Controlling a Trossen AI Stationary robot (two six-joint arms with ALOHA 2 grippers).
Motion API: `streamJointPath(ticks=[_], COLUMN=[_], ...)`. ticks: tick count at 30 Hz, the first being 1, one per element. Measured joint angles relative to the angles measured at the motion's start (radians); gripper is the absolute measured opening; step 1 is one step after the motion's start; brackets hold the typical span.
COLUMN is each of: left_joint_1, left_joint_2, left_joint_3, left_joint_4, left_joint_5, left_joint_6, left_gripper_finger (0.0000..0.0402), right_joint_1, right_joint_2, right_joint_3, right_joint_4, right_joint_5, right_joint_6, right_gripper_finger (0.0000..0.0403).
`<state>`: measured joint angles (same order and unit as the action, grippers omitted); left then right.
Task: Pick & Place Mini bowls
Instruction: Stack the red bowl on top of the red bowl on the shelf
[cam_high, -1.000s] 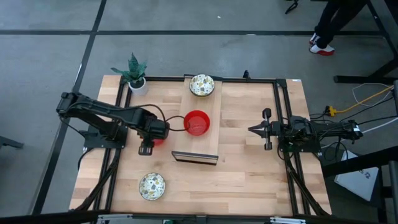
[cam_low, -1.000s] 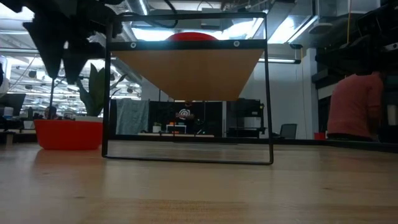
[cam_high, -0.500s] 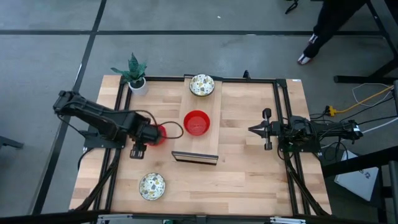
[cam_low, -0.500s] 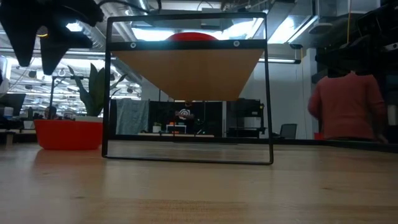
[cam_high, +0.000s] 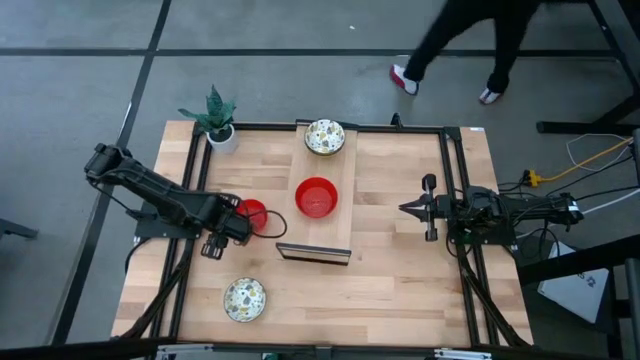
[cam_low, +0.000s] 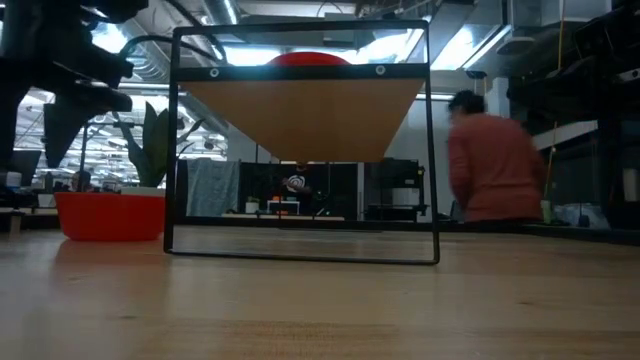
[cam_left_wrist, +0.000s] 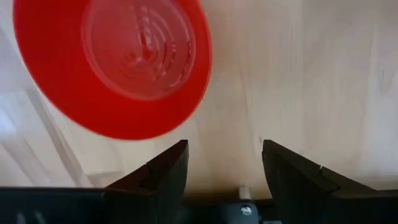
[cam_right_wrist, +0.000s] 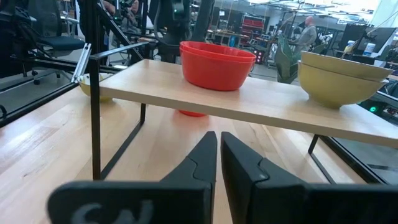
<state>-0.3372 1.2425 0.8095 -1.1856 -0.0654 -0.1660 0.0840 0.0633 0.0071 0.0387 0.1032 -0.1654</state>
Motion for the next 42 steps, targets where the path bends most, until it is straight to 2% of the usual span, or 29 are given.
streamJointPath(ticks=[10,18,28,42], left_joint_1=[0.019,0.013,-0.009,0.057], left_joint_2=[-0.004,-0.028,-0.148,-0.155], left_joint_3=[-0.002,-0.003,-0.154,-0.233], left_joint_4=[0.159,0.124,0.14,0.273], left_joint_5=[-0.075,-0.075,-0.132,-0.141], left_joint_6=[0.285,0.354,0.589,0.722], left_gripper_finger=[0.0195,0.0192,0.0191,0.019], right_joint_1=[0.0,0.0,0.0,0.0], right_joint_2=[0.0,0.0,0.0,0.0], right_joint_3=[0.0,0.0,0.0,0.0], right_joint_4=[0.0,0.0,0.0,0.0], right_joint_5=[0.0,0.0,0.0,0.0], right_joint_6=[0.0,0.0,0.0,0.0], right_gripper_finger=[0.0026,0.0026,0.0026,0.0026])
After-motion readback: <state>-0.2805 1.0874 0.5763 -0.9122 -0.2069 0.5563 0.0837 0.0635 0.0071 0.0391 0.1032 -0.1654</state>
